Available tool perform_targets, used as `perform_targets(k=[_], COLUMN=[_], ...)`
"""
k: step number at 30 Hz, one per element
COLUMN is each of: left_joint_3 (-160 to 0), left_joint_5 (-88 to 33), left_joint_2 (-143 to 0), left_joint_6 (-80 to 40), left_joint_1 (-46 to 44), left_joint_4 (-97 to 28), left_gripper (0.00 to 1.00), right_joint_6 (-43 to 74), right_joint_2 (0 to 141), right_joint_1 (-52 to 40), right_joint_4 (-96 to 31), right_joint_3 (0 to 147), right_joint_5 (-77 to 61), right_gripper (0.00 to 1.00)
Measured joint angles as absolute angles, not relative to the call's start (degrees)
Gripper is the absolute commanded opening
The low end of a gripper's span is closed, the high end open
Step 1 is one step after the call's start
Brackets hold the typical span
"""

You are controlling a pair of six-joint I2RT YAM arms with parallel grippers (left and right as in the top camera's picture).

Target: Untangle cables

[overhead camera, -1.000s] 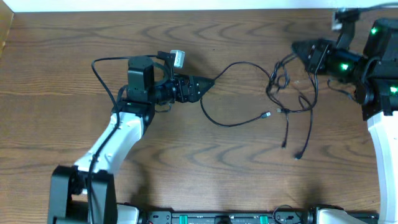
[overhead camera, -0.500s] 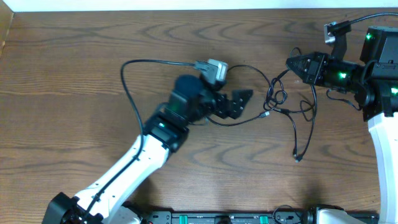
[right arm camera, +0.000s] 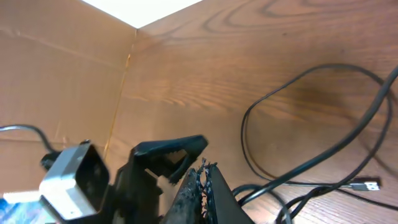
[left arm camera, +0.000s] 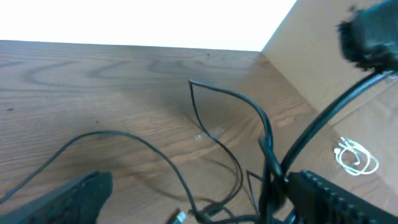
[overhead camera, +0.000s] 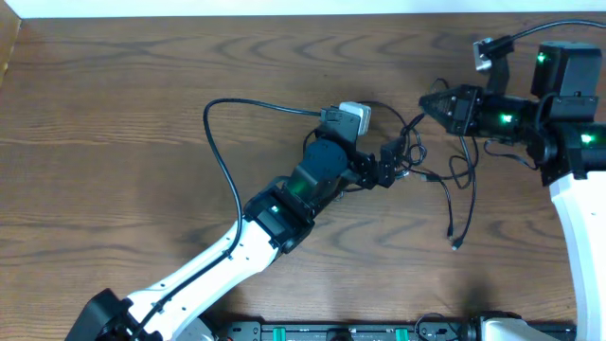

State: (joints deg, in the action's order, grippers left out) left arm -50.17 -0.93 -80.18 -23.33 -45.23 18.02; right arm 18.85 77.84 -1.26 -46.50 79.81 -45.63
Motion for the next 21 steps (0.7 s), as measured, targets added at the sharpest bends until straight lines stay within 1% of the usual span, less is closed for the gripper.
perform_targets(k=[4,5,6,7,9,10,11,16,21], left_joint_3=[-50.2,-50.2,-50.2,-50.2,-50.2,-50.2,-50.2,-50.6,-51.5], left_joint_5=[-1.4,-1.6,-1.6,-1.7,-2.0,-2.2,-2.3,-1.3,2.4], left_joint_2=[-82.2,-82.8,-83.3,-83.9,-84.6,-84.9,-85.3,-85.9,-85.6], left_joint_6=[-24.4,-24.6,-24.8,-25.3,-25.1,-25.4,-25.5,-25.3,-25.2], left_joint_1=[-45.5,-45.6,-45.9,-46.2,-46.7,-47.0,-47.2,-47.7,-48.0], left_joint_4=[18.6,18.7,19.0,19.5,19.9,20.2,20.3,18.1,10.6], left_gripper=[0.75,0.7,0.62,0.52,0.28,0.19,0.08,0.08,0.08], right_joint_6=[18.9,18.9,18.9,18.9,18.9,18.9,18.9,18.7,18.4], right_joint_2=[77.8,77.8,77.8,77.8,77.8,77.8,77.8,77.9,77.9], right_joint_1=[-1.9,-2.0,-2.0,-2.0,-2.0,-2.0,-2.0,-2.0,-1.5], right_joint_4=[-46.5,-46.5,-46.5,-46.5,-46.5,-46.6,-46.7,-47.0,-48.6], right_joint_3=[79.8,79.8,79.8,79.8,79.8,79.8,79.8,79.7,79.7], right_joint_5=[-45.7,-45.7,-45.6,-45.6,-45.6,-45.6,-45.6,-44.3,-34.9], right_gripper=[0.01,0.01,0.01,0.01,0.01,0.01,0.01,0.01,0.01])
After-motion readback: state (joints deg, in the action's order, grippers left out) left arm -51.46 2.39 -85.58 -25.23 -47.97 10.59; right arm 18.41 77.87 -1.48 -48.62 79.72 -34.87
